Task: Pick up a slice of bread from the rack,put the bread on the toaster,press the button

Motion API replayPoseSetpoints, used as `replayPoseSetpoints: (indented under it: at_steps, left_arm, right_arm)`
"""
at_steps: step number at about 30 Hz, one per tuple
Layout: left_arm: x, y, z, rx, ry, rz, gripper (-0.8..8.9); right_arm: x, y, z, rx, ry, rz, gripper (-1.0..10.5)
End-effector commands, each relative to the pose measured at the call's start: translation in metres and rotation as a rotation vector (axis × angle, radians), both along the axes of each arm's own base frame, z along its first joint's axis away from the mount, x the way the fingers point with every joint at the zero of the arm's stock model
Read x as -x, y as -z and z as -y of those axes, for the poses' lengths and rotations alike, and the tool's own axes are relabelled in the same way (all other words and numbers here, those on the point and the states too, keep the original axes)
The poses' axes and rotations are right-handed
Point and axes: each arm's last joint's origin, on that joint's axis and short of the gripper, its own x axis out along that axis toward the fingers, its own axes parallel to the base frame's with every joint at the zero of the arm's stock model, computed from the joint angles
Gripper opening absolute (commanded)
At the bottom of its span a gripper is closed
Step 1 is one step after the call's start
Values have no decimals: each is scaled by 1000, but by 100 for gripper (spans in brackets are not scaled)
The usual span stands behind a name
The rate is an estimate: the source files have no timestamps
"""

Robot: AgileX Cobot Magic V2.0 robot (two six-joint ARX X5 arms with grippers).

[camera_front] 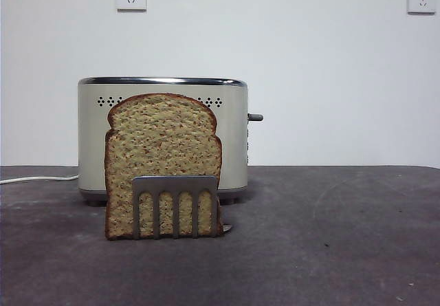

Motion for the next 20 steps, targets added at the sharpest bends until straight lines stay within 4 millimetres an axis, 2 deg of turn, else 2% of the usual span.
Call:
replayPoseSetpoints:
  at_steps: [1,10,16,20]
  left_arm:
    - [1,-5,1,-12,17,29,688]
    - [-12,-23,10,-52,103,57,688]
    - [-34,-37,26,-131,166,68,688]
    - [-54,-43,44,-217,215,72,688]
  right_arm:
    - [0,0,0,4,-8,10,-12]
    - [0,0,0,4,-8,8,-12]
    - [0,0,0,4,-8,8,-12]
    - [-1,0,0,4,-8,7,-12]
